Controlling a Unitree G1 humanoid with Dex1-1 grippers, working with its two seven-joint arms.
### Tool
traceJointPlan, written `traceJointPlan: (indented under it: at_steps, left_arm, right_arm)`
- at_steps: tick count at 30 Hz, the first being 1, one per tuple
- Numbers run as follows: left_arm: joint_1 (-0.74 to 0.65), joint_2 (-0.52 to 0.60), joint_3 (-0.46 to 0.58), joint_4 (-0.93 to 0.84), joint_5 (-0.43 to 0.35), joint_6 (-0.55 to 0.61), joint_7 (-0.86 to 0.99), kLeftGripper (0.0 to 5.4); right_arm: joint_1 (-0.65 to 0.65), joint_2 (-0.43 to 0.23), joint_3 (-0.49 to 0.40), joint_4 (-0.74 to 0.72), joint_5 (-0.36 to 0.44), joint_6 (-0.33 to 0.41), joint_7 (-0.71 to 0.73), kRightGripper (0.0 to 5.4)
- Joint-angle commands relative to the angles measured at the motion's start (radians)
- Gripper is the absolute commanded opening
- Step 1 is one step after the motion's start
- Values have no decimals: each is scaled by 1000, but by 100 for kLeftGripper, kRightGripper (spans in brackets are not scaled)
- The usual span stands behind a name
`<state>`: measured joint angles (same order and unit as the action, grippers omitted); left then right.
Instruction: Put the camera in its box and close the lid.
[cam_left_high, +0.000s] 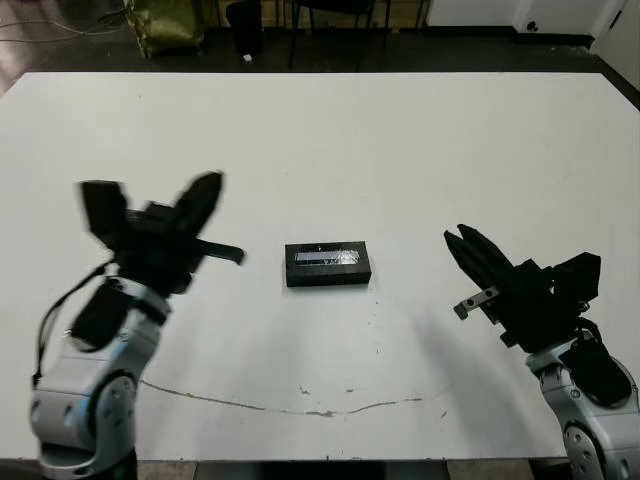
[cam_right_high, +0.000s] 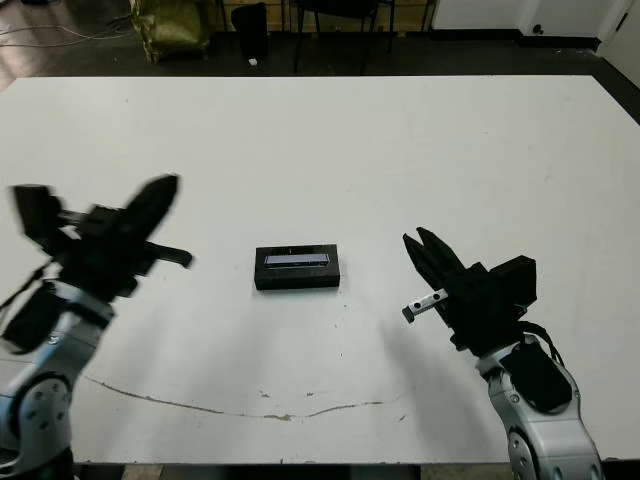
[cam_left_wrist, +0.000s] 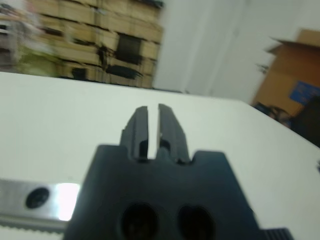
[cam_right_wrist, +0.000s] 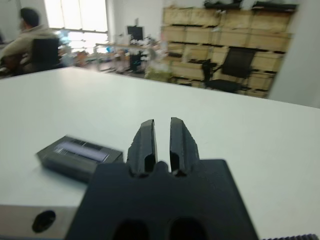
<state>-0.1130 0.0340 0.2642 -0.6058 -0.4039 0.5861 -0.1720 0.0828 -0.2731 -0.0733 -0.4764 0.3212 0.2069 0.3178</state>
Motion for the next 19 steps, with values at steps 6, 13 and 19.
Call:
traceJointPlan:
  at_steps: [6, 13, 19]
  left_arm:
    - [26, 16, 37, 168, 36, -215, 25, 2]
    - [66, -20, -35, 290, 167, -469, 66, 2]
    - [80, -28, -69, 319, 189, -518, 85, 2]
  right_arm:
    - [-96, 82, -6, 51, -74, 7, -149, 0]
    - [-140, 126, 23, 89, -161, -7, -221, 0]
    - [-161, 130, 24, 117, -188, -26, -219, 0]
